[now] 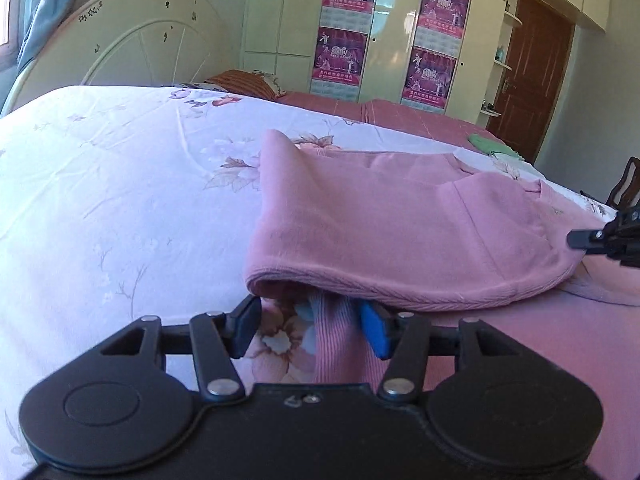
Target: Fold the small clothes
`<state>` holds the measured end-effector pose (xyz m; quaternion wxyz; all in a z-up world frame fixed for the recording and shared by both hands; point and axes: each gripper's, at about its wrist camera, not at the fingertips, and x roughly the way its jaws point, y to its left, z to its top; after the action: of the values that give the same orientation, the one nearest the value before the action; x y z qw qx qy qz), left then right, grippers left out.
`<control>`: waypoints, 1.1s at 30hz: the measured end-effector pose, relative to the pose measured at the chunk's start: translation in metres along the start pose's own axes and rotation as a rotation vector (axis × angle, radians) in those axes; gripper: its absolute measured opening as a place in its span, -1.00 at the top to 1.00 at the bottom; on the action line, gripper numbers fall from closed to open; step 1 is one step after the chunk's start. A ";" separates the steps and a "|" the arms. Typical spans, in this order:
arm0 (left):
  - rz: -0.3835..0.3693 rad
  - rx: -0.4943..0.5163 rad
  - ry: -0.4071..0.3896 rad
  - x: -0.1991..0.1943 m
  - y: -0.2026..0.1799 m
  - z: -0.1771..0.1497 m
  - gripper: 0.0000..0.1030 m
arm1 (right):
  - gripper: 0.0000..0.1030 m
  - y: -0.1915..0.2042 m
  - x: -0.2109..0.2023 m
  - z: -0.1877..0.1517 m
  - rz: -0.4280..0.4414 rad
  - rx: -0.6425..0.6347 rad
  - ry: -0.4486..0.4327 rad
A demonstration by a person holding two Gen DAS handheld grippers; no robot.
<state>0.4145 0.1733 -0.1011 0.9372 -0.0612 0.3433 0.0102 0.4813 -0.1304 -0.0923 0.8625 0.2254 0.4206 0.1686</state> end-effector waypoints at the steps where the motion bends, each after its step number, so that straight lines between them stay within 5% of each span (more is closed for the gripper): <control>1: 0.000 -0.006 -0.001 0.002 0.001 0.002 0.00 | 0.90 0.009 -0.008 0.004 -0.010 -0.054 -0.032; 4: -0.007 0.002 -0.008 0.004 0.003 0.001 0.00 | 0.90 0.032 -0.071 0.017 0.038 -0.175 -0.266; 6: -0.013 -0.007 -0.013 0.006 0.004 -0.001 0.01 | 0.90 0.031 -0.089 0.018 -0.055 -0.242 -0.343; 9: -0.016 -0.012 -0.023 0.005 0.005 0.000 0.09 | 0.90 -0.005 -0.066 0.017 -0.123 -0.170 -0.185; 13: -0.041 -0.034 -0.063 -0.001 0.007 -0.001 0.30 | 0.90 -0.024 -0.061 0.000 -0.132 -0.136 -0.154; 17: -0.061 -0.054 -0.013 0.009 0.010 0.001 0.59 | 0.90 -0.037 -0.055 -0.012 -0.149 -0.100 -0.124; 23: -0.055 -0.064 0.000 0.011 0.015 0.003 0.54 | 0.90 -0.047 -0.051 -0.020 -0.156 -0.052 -0.089; 27: -0.054 -0.022 -0.026 -0.006 0.016 0.005 0.00 | 0.89 -0.050 -0.060 -0.020 -0.113 -0.045 -0.099; 29: -0.093 -0.007 -0.077 -0.021 0.016 0.008 0.02 | 0.87 -0.048 -0.075 -0.014 -0.134 -0.054 -0.155; 31: -0.120 0.008 -0.090 -0.022 0.010 0.017 0.03 | 0.54 -0.053 -0.079 -0.003 -0.109 -0.045 -0.178; 33: -0.154 0.019 -0.088 -0.012 0.000 0.027 0.03 | 0.53 -0.062 -0.067 0.010 -0.105 -0.010 -0.164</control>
<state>0.4228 0.1768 -0.0734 0.9499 -0.0779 0.2961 -0.0624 0.4560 -0.2174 -0.0759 0.9029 0.2116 0.3588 0.1062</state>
